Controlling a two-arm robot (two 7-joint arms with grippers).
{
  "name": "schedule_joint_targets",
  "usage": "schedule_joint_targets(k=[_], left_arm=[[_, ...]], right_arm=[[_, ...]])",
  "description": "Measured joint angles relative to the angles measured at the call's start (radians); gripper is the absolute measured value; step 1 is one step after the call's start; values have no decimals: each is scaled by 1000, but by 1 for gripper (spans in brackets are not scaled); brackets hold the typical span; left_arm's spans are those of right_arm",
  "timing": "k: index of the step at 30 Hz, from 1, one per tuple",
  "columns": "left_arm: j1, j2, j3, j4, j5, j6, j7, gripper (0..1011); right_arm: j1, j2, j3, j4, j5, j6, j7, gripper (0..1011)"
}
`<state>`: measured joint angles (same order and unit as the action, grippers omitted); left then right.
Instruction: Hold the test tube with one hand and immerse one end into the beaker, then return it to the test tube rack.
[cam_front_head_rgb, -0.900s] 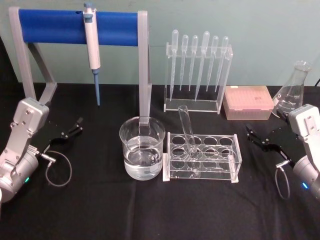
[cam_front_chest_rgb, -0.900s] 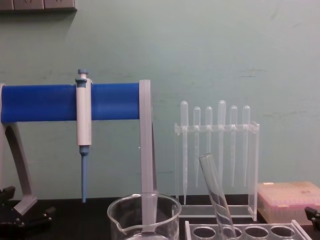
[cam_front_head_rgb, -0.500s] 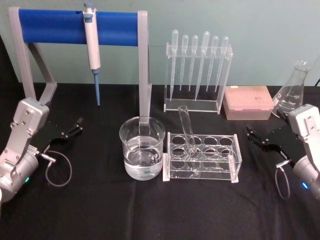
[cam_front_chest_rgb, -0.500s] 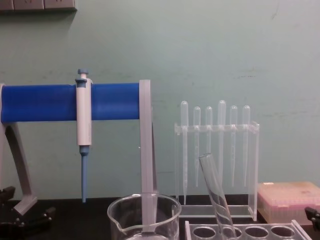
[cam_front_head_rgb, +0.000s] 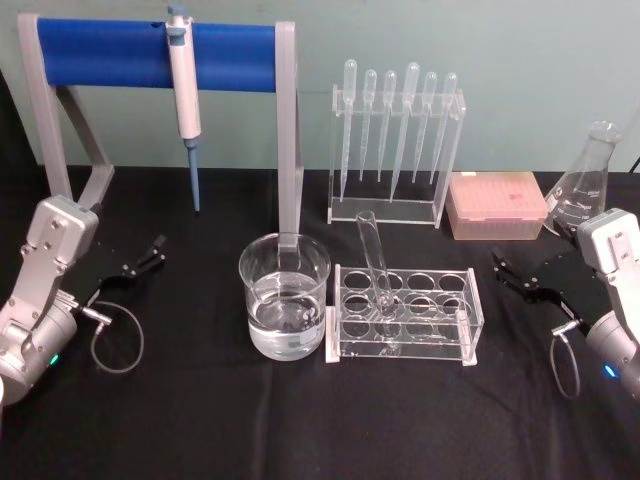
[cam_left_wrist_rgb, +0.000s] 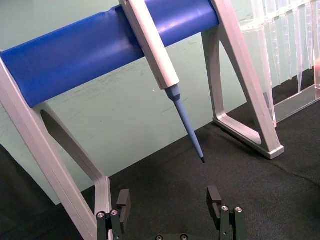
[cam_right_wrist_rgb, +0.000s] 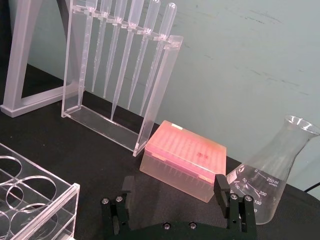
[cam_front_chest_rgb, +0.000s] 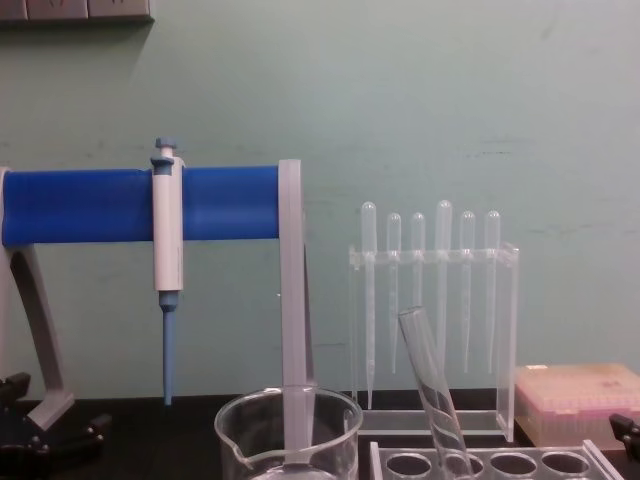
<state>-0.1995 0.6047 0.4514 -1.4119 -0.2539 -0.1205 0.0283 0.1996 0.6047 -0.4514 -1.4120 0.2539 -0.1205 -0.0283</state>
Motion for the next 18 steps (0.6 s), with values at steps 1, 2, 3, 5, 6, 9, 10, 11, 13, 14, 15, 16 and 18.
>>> schedule_joint_targets(k=[1, 2, 3, 5, 6, 9, 10, 11, 13, 14, 15, 16, 18], left_arm=[[0, 0, 0, 0, 0, 0, 0, 1000], [0, 0, 0, 0, 0, 0, 0, 1000], [0, 0, 0, 0, 0, 0, 0, 1000], [0, 0, 0, 0, 0, 0, 0, 1000], [0, 0, 0, 0, 0, 0, 0, 1000], [0, 0, 0, 0, 0, 0, 0, 1000], [0, 0, 0, 0, 0, 0, 0, 1000], [0, 0, 0, 0, 0, 0, 0, 1000], [0, 0, 0, 0, 0, 0, 0, 1000], [0, 0, 0, 0, 0, 0, 0, 1000], [0, 0, 0, 0, 0, 0, 0, 1000], [0, 0, 0, 0, 0, 0, 0, 1000], [0, 0, 0, 0, 0, 0, 0, 1000]], right_arm=[[0, 0, 0, 0, 0, 0, 0, 1003], [0, 0, 0, 0, 0, 0, 0, 1003], [0, 0, 0, 0, 0, 0, 0, 1003], [0, 0, 0, 0, 0, 0, 0, 1003], [0, 0, 0, 0, 0, 0, 0, 1003], [0, 0, 0, 0, 0, 0, 0, 1003], [-1, 0, 1, -1, 0, 0, 0, 1002], [-1, 0, 1, -1, 0, 0, 0, 1003], [-14, 11, 9, -21, -15, 10, 0, 1003], [-20, 16, 12, -31, -19, 14, 0, 1002], [-25, 20, 14, -39, -21, 17, -1, 1002], [-39, 30, 21, -62, -26, 24, -1, 1003], [-69, 56, 41, -114, -22, 39, 0, 1003]])
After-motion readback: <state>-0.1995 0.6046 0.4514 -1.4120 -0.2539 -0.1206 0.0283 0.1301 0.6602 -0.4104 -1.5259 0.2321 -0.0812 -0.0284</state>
